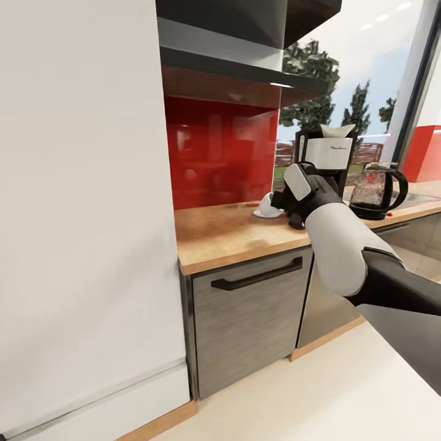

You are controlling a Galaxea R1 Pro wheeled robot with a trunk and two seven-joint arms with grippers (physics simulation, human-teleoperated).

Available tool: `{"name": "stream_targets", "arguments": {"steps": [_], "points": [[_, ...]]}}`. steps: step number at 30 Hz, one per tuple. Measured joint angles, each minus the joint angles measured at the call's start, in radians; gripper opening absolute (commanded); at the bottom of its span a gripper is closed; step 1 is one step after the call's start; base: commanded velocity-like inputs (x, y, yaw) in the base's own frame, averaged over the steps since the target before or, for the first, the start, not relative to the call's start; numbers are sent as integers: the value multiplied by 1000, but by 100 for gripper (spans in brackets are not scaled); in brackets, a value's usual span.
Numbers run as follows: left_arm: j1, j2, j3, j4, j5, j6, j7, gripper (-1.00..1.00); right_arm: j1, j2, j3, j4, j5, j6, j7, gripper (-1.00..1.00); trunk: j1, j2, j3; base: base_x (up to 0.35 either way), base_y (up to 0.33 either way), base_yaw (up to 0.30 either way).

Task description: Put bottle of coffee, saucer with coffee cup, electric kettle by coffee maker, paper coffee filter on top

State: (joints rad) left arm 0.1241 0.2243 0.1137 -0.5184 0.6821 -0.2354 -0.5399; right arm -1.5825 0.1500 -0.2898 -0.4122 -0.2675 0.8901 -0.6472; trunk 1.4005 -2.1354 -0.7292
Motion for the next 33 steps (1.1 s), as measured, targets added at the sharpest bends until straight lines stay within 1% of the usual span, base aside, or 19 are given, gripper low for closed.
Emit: {"name": "stream_targets", "arguments": {"steps": [6, 12, 18, 23, 33], "points": [[0, 0, 0, 11, 0, 0, -1, 100, 0, 3, -1, 2, -1, -1, 0, -100, 0, 0, 0, 180, -5, 0], [0, 0, 0, 13, 0, 0, 0, 100, 0, 3, -1, 3, -2, -1, 1, -100, 0, 0, 0, 26, 0, 13], [0, -1, 0, 15, 0, 0, -1, 100, 0, 3, -1, 3, -2, -1, 1, -100, 0, 0, 0, 3, 0, 127], [0, -8, 1, 15, 0, 0, -1, 100, 1, 3, -1, 3, -2, -1, 1, -100, 0, 0, 0, 13, -5, 42], [0, -14, 1, 16, 0, 1, 0, 100, 2, 3, -4, 1, -3, -3, 2, -100, 0, 0, 0, 122, -83, 5]]}}
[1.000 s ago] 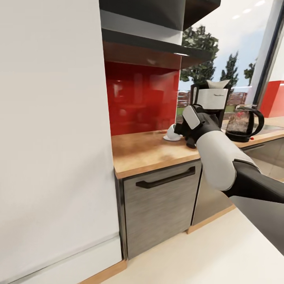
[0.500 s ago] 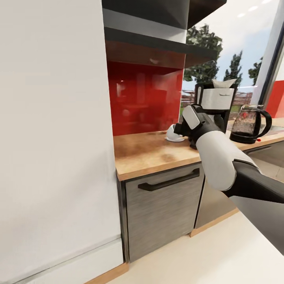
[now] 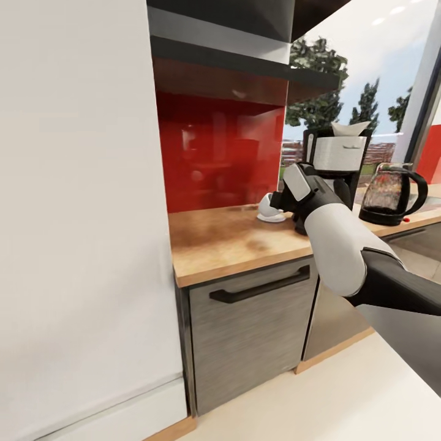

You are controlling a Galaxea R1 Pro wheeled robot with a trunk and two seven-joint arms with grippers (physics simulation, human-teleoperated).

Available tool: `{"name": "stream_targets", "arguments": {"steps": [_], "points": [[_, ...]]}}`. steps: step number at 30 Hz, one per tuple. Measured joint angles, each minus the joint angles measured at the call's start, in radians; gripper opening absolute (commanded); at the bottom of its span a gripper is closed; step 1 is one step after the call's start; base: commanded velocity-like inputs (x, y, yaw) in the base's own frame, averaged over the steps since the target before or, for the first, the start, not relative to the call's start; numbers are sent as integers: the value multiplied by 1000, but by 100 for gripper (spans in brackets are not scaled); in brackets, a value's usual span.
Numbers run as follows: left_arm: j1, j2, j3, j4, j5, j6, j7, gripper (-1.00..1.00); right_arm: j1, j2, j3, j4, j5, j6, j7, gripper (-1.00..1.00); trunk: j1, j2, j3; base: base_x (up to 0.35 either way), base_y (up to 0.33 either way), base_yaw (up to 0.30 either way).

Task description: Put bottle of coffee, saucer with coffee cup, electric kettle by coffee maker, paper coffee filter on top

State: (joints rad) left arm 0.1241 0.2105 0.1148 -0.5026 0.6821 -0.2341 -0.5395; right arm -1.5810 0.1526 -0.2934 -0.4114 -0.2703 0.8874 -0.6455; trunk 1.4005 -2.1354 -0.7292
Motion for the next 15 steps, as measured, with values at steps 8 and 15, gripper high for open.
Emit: {"name": "stream_targets", "arguments": {"steps": [8, 15], "points": [[0, 0, 0, 0, 0, 0, 0, 100, 0, 0, 4, 3, 1, 0, -1, -100, 0, 0, 0, 133, -101, 0], [0, -1, -1, 1, 0, -1, 0, 100, -5, 12, 9, 21, -6, -1, -3, -100, 0, 0, 0, 21, -16, 0]]}}
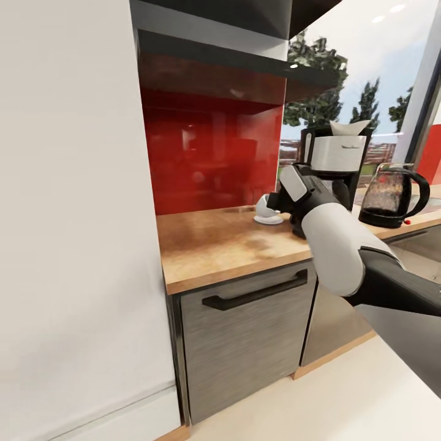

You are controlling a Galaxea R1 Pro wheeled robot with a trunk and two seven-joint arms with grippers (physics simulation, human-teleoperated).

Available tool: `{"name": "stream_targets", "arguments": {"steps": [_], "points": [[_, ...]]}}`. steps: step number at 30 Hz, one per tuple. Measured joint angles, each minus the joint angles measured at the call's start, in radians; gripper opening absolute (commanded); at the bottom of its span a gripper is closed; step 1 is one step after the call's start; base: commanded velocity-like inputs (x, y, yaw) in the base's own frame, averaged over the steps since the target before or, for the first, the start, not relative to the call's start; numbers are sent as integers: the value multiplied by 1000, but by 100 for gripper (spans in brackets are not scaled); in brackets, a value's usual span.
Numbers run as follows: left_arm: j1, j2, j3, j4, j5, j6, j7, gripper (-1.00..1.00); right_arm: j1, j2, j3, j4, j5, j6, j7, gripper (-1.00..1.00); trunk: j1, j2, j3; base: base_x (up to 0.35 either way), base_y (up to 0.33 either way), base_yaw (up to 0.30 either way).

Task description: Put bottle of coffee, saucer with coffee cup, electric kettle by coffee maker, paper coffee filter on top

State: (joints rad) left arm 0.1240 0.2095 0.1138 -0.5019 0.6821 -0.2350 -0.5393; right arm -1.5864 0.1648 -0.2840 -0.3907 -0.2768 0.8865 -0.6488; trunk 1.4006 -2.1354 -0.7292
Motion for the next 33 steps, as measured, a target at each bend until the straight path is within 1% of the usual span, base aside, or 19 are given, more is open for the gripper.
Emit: {"name": "stream_targets", "arguments": {"steps": [2, 5, 6, 9, 10, 17, 24, 33], "points": [[0, 0, 0, 0, 0, 1, 0, 100, -5, 9, 2, 5, 7, 3, -7, -100, 0, 0, 0, 2, -2, 0], [0, -4, 0, 1, 0, 1, 0, 100, -13, 9, 2, 10, 10, 6, -57, -100, 0, 0, 0, 1, -1, 0], [0, -7, 0, 0, 0, 0, 0, 100, -21, 9, 2, 20, 11, 8, -87, -100, 0, 0, 0, 0, 0, 0], [0, -12, 0, 0, 0, 1, 0, 100, -42, 9, 1, 52, 8, 7, -130, -100, 0, 0, 0, 0, 0, 0], [0, -13, 0, 0, 0, 1, 0, 100, -45, 9, 1, 56, 7, 7, -135, -100, 0, 0, 0, 0, 0, 0], [0, -15, 0, -1, 0, 1, 0, 100, -56, 9, 0, 75, 6, 9, -151, -100, 0, 0, 0, 0, 0, 0], [0, -15, 0, -1, 0, 1, 0, 100, -57, 9, 0, 100, 7, 9, -153, -100, 0, 0, 0, 110, 0, 0], [0, -15, 0, -1, 0, 1, 0, 100, -57, 10, 0, 147, 6, 7, -153, -100, 0, 0, 0, 25, 0, 0]]}}
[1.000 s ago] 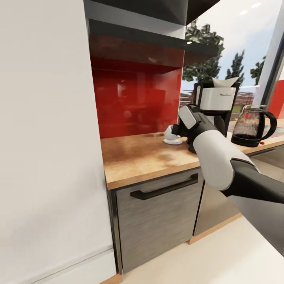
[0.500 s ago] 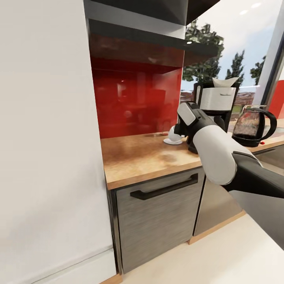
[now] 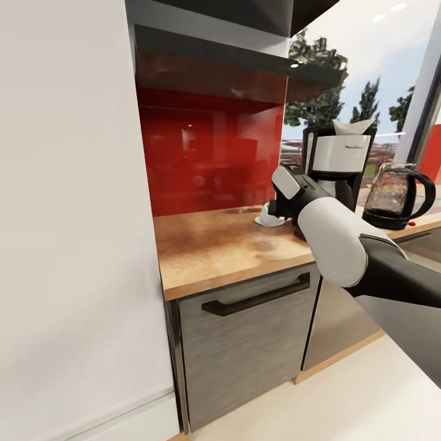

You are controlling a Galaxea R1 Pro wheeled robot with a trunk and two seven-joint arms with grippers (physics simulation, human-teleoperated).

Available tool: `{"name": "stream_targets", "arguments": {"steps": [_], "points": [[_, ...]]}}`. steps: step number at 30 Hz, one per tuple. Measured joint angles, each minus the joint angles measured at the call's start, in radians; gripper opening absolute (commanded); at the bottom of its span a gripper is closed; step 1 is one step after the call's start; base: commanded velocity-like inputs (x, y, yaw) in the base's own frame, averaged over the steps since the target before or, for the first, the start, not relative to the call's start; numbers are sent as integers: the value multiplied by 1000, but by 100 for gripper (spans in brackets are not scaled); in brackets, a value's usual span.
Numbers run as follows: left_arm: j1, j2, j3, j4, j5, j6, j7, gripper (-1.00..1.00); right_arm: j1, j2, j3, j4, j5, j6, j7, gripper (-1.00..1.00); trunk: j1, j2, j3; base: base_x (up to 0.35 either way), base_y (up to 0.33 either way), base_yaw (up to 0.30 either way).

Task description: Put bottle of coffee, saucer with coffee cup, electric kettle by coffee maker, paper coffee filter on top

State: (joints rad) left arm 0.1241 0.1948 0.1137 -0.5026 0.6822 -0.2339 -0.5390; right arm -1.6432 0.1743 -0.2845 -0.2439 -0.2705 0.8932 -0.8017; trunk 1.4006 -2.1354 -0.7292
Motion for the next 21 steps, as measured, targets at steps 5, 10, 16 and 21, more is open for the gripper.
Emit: {"name": "stream_targets", "arguments": {"steps": [5, 10, 16, 21], "points": [[0, 0, 0, 0, 0, 0, 0, 100, 0, 0, 2, 5, 1, 0, 0, -100, 0, 0, 0, 2, 0, 0], [0, 0, 0, 0, 0, 0, 0, 100, 1, 0, 8, 6, 2, -1, 0, -100, 0, 0, 0, 11, 0, 0], [0, 0, 0, 0, 0, 0, 0, 100, 1, 0, 15, 6, 2, -2, 0, -100, 0, 0, 0, 103, 0, 0], [0, 0, 1, 0, 0, -1, -1, 100, 0, 0, 16, 6, 2, -2, 0, -100, 0, 0, 0, 82, 0, 0]]}}
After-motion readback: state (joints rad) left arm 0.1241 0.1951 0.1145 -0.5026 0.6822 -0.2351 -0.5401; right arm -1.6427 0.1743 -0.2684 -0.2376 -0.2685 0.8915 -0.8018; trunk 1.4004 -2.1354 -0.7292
